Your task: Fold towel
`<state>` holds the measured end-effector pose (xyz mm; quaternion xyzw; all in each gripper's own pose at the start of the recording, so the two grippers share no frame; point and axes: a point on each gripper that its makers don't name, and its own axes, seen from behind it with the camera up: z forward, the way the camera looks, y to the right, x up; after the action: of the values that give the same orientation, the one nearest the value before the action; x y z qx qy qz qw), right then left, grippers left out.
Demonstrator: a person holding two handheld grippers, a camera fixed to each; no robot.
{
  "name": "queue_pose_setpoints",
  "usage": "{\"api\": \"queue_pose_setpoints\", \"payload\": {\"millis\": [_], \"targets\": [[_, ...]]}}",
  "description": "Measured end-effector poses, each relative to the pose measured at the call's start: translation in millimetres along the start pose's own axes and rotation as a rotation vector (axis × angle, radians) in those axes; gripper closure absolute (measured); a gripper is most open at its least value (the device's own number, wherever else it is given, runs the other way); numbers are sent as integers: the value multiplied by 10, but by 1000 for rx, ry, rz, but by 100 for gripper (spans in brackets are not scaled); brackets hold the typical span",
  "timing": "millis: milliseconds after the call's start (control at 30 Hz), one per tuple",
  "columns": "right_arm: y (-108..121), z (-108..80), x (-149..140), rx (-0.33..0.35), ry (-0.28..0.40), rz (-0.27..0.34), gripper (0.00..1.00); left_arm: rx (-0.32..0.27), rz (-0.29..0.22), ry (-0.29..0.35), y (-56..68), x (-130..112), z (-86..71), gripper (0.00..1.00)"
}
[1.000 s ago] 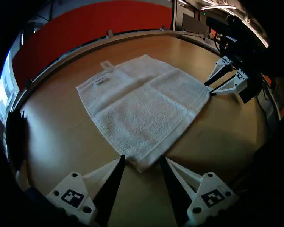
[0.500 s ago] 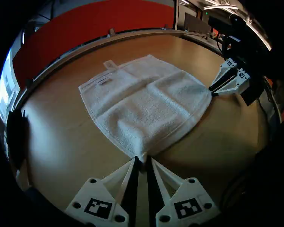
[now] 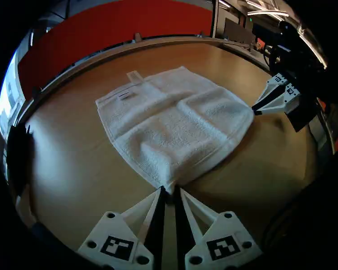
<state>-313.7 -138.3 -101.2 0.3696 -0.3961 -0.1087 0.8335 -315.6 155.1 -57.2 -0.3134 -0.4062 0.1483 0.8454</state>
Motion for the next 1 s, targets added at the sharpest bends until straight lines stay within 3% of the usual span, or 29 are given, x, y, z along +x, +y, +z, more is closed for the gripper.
{"api": "queue_pose_setpoints", "payload": {"millis": [400,700,1000], "targets": [[-7,-5,26,-2,-16,-38,94,-4,-13,-2,2,34,-37,86],[14,-201,273,-15,32,-38,94,2,-56,27,-10,232,-225,86],[46,-366,464,-23,67,-29,96,-1,-66,48,6,408,-375,86]]}}
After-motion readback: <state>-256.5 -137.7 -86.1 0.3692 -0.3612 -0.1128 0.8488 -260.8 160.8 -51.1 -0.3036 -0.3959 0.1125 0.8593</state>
